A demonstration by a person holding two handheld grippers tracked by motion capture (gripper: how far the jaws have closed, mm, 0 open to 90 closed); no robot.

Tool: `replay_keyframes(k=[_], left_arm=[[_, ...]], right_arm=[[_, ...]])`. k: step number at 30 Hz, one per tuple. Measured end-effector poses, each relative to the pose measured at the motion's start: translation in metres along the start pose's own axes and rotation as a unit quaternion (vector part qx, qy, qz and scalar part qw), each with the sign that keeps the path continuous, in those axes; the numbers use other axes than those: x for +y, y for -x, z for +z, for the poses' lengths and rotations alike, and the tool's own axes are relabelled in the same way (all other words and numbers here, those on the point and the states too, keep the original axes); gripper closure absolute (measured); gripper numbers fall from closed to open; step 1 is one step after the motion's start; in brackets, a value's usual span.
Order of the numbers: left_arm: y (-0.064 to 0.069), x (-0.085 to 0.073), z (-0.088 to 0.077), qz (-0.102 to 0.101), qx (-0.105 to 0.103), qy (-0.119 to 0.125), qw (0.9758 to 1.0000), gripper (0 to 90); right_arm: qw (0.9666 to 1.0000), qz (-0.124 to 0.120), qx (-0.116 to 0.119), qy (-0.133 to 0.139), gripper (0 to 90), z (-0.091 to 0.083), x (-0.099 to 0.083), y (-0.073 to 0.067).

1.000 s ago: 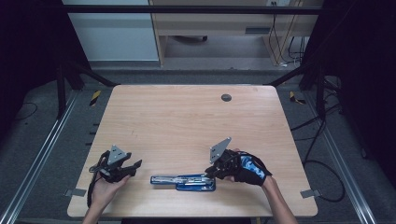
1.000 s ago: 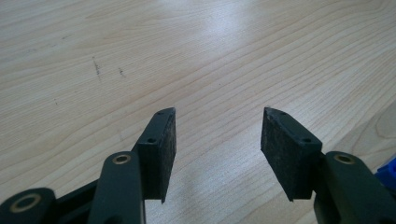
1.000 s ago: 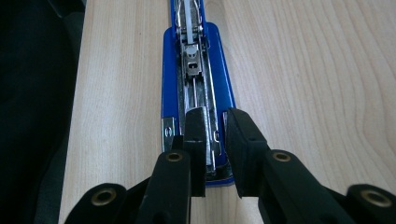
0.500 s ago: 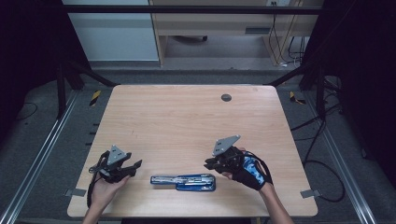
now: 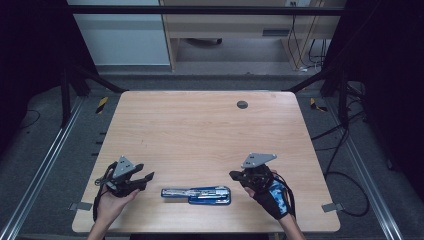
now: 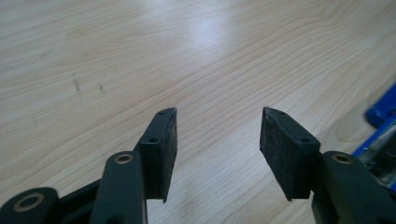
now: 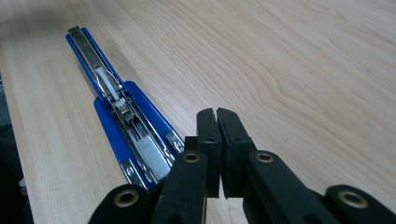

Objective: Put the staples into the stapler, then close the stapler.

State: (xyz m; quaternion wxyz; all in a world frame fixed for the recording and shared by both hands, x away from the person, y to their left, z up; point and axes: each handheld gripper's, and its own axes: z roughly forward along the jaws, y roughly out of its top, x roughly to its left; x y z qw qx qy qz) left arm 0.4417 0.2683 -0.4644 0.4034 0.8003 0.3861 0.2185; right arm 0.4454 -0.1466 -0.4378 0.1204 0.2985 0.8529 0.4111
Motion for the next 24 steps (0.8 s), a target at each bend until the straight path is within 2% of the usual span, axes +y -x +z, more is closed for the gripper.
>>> replay_keyframes(k=[3,7,9,10,17,24], left_arm=[[0.002,0.003,-0.003,0.015,-0.021,0.006,0.9996,47.3],[0.004,0.006,-0.005,0.033,-0.051,0.008,0.9981,47.6],[0.005,0.006,-0.005,0.037,-0.055,0.008,0.9978,47.5],[0.007,0.008,-0.005,0.050,-0.065,0.005,0.9966,47.5],[0.012,0.010,-0.005,0.084,-0.103,-0.011,0.9911,45.7],[0.015,0.010,-0.003,0.100,-0.130,-0.026,0.9861,42.3]], right_arm=[[0.9998,0.015,-0.013,0.003,90.0,-0.006,-0.007,-0.001],[0.9993,0.033,-0.017,0.003,90.0,-0.010,-0.015,-0.003],[0.9992,0.037,-0.017,0.001,90.0,-0.011,-0.018,-0.004],[0.9990,0.040,-0.020,-0.001,90.0,-0.011,-0.020,-0.006],[0.9989,0.042,-0.022,-0.008,90.0,-0.011,-0.028,-0.014],[0.9990,0.044,-0.012,0.000,90.0,-0.012,-0.031,-0.020]])
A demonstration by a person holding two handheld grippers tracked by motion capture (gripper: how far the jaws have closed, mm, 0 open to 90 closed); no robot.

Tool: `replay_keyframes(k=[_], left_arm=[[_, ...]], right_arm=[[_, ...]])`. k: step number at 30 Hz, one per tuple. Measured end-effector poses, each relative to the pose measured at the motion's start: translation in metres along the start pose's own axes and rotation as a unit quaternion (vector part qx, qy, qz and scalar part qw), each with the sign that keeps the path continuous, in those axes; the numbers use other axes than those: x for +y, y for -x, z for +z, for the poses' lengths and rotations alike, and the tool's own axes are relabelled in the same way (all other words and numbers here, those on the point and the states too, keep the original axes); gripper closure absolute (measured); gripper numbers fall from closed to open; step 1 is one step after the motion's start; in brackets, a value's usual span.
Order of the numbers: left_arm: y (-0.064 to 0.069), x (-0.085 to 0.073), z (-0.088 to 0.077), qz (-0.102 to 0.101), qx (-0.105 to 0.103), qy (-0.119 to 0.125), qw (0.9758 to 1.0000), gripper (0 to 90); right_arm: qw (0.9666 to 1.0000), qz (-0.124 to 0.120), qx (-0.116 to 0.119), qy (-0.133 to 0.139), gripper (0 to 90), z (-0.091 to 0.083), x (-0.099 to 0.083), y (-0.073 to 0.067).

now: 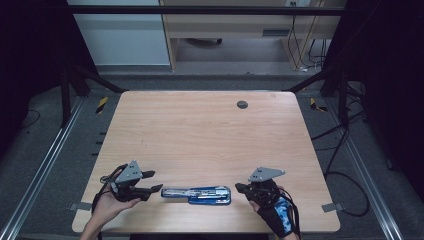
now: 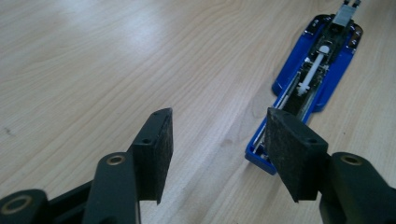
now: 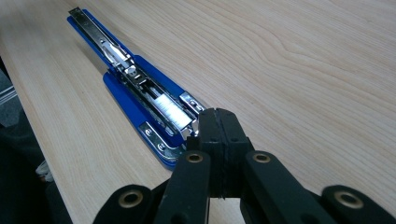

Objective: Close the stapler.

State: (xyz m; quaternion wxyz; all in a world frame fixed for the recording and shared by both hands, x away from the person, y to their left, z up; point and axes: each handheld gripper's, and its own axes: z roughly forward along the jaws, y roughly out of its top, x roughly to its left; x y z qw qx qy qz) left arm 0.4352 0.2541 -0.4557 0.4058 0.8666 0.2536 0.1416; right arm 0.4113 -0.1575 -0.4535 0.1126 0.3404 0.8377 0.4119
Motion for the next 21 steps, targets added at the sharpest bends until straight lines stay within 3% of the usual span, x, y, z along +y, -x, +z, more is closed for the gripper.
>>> replay_keyframes(k=[12,21], left_arm=[[0.005,0.000,0.004,0.023,-0.032,-0.024,0.9990,38.7],[0.009,0.000,0.013,0.044,-0.050,-0.050,0.9965,37.5]], right_arm=[[0.9998,0.000,0.020,0.000,90.0,0.000,-0.003,-0.009],[0.9995,0.000,0.032,-0.003,90.0,0.001,-0.006,-0.016]])
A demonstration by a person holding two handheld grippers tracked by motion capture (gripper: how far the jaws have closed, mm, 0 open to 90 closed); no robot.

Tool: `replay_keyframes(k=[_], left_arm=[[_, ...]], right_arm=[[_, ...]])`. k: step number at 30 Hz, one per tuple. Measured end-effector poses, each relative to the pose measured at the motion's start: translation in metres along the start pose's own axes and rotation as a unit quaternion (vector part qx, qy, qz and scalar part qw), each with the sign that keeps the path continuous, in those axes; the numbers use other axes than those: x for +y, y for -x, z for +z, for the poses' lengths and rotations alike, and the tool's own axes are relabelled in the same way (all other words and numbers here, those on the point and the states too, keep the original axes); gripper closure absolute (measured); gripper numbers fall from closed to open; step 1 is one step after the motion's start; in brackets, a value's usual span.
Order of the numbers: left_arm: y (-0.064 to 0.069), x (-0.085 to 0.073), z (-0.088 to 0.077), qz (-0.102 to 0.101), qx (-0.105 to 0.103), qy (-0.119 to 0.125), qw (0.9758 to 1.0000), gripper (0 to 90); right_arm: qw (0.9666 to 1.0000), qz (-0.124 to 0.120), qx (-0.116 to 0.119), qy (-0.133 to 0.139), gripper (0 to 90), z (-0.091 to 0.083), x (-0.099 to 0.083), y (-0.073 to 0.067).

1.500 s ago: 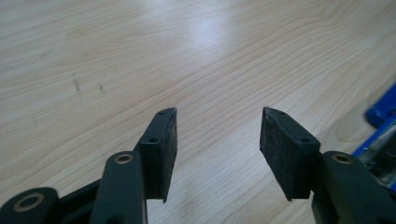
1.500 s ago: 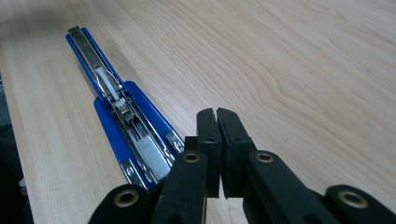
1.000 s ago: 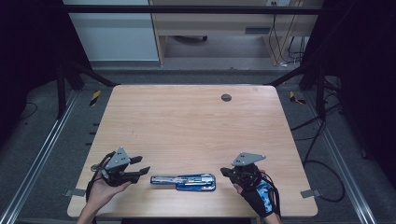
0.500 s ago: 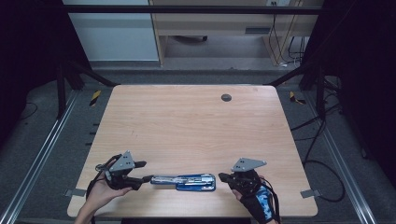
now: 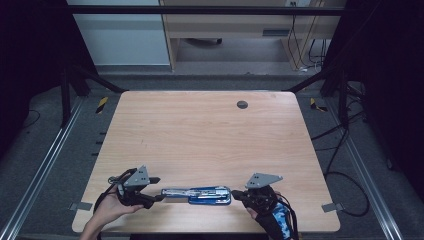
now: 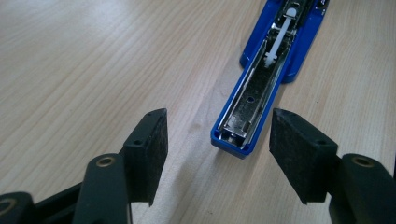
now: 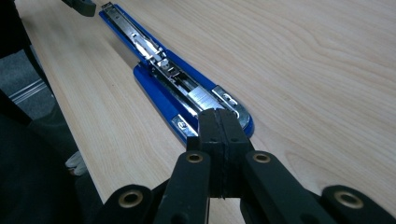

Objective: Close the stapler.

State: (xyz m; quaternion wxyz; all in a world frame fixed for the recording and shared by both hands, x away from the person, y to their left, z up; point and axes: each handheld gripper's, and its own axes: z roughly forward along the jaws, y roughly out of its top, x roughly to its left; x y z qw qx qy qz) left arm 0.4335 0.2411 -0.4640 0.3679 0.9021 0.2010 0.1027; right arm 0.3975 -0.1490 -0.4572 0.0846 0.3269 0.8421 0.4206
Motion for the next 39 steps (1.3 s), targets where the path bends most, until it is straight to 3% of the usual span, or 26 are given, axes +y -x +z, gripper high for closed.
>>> replay_keyframes(k=[14,27,39], left_arm=[[0.001,0.000,0.016,0.016,-0.006,-0.038,0.9991,40.3],[0.002,0.000,0.020,0.024,-0.012,-0.047,0.9985,46.1],[0.004,0.001,0.023,0.033,-0.018,-0.052,0.9979,51.5]], right_arm=[[0.9996,-0.006,0.022,-0.016,90.0,0.015,-0.005,-0.004],[0.9987,-0.023,0.027,-0.037,90.0,0.031,-0.004,-0.009],[0.9985,-0.021,0.024,-0.045,90.0,0.034,-0.005,-0.006]])
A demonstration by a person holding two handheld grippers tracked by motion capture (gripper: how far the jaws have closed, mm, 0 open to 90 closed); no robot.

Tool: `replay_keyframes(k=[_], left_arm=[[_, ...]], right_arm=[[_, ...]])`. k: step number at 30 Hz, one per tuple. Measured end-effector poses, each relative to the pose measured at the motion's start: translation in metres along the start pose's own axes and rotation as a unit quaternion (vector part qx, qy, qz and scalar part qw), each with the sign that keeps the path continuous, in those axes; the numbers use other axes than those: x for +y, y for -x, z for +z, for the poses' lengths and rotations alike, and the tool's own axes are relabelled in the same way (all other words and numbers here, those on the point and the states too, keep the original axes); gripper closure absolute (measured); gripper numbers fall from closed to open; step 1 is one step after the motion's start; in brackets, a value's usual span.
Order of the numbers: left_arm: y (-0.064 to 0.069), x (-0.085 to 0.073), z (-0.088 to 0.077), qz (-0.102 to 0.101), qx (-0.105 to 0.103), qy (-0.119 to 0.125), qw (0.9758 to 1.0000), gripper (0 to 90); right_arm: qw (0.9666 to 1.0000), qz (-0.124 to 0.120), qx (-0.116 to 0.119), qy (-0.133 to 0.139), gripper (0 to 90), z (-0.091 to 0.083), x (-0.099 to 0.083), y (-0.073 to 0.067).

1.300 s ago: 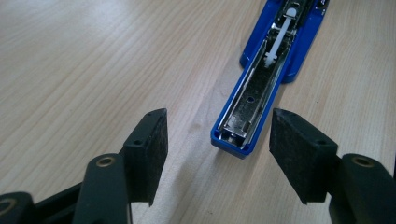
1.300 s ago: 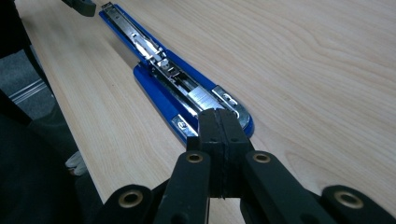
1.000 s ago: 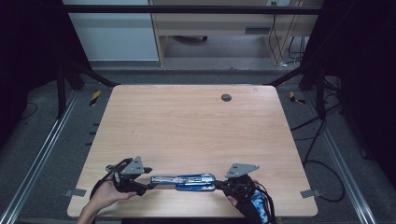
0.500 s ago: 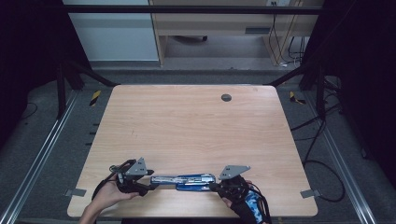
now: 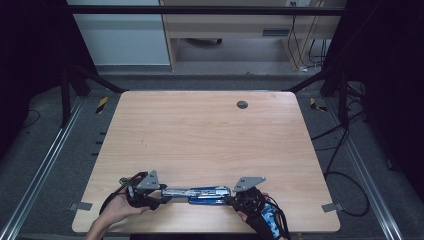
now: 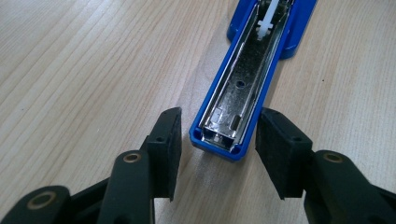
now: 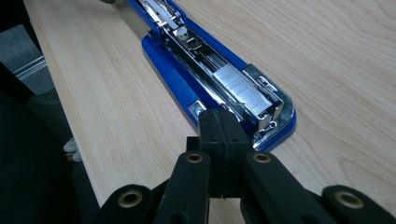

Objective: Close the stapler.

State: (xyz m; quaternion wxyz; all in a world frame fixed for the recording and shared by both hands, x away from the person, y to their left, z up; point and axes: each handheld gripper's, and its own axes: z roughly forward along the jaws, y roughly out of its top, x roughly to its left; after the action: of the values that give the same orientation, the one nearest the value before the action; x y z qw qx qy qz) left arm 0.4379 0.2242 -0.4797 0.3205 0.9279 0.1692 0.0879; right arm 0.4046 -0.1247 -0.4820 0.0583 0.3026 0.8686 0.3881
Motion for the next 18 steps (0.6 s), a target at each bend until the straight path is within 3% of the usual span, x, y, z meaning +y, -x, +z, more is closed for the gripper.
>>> replay_keyframes(k=[18], left_arm=[[-0.0021,0.0032,0.0024,0.003,-0.019,0.005,0.9998,55.3]], right_arm=[[0.9999,-0.002,0.002,-0.014,90.0,0.0053,0.0002,0.0000]])
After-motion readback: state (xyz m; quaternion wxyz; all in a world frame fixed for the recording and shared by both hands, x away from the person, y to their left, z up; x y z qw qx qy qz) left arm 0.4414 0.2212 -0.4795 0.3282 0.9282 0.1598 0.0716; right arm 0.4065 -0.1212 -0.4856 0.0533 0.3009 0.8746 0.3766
